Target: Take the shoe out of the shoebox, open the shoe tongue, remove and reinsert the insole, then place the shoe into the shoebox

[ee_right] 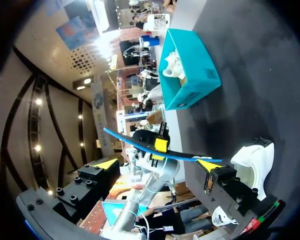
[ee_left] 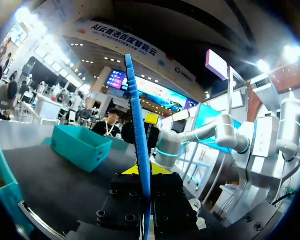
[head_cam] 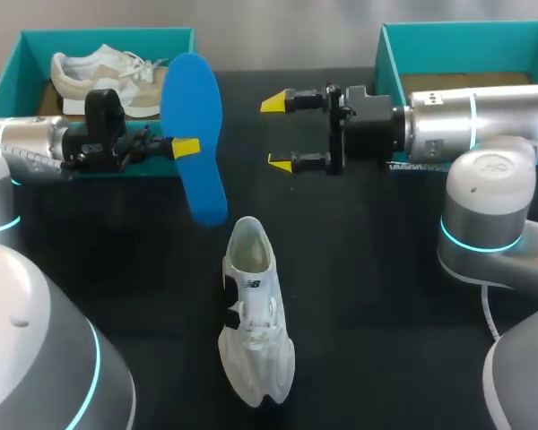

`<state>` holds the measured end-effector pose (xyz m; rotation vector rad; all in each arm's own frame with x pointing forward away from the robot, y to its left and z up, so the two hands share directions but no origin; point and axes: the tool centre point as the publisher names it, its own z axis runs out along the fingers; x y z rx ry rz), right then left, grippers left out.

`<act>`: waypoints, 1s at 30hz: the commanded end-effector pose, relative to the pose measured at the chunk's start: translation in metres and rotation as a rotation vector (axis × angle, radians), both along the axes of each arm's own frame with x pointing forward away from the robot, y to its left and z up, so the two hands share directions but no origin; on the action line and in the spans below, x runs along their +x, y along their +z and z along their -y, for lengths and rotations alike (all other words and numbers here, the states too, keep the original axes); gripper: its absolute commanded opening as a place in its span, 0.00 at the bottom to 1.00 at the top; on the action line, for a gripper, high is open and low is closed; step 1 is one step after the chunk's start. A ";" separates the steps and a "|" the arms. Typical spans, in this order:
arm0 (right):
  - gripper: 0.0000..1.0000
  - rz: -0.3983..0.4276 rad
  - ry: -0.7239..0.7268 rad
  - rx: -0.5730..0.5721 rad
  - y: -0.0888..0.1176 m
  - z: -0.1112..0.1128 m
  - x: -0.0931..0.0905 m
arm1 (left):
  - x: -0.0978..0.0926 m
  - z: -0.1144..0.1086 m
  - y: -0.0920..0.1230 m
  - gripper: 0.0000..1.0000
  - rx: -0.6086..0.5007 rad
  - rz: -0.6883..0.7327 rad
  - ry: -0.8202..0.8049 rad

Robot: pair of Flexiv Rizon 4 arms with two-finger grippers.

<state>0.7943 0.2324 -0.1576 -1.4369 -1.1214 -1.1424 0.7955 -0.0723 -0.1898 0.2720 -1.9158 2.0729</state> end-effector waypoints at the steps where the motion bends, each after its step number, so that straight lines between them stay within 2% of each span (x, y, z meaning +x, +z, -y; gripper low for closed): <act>1: 1.00 -0.001 -0.002 -0.004 0.000 -0.003 0.000 | 0.005 -0.002 -0.001 0.00 -0.002 0.021 -0.012; 4: 1.00 -0.001 -0.002 -0.004 0.000 -0.003 0.000 | 0.005 -0.002 -0.001 0.00 -0.002 0.021 -0.012; 12: 1.00 -0.001 -0.002 -0.004 0.000 -0.003 0.000 | 0.002 0.003 0.026 0.00 0.015 0.442 -0.001; 15: 1.00 -0.001 -0.002 -0.004 0.000 -0.003 0.000 | 0.001 0.007 0.034 0.00 0.002 0.691 0.064; 19: 1.00 -0.001 -0.002 -0.004 0.000 -0.003 0.000 | 0.004 0.013 0.033 0.00 0.003 0.920 0.115; 23: 1.00 -0.001 -0.002 -0.004 0.000 -0.003 0.000 | 0.005 0.014 0.035 0.00 -0.055 1.188 0.069; 30: 1.00 -0.001 -0.002 -0.004 0.000 -0.003 0.000 | 0.008 0.010 0.036 0.00 -0.075 1.219 0.046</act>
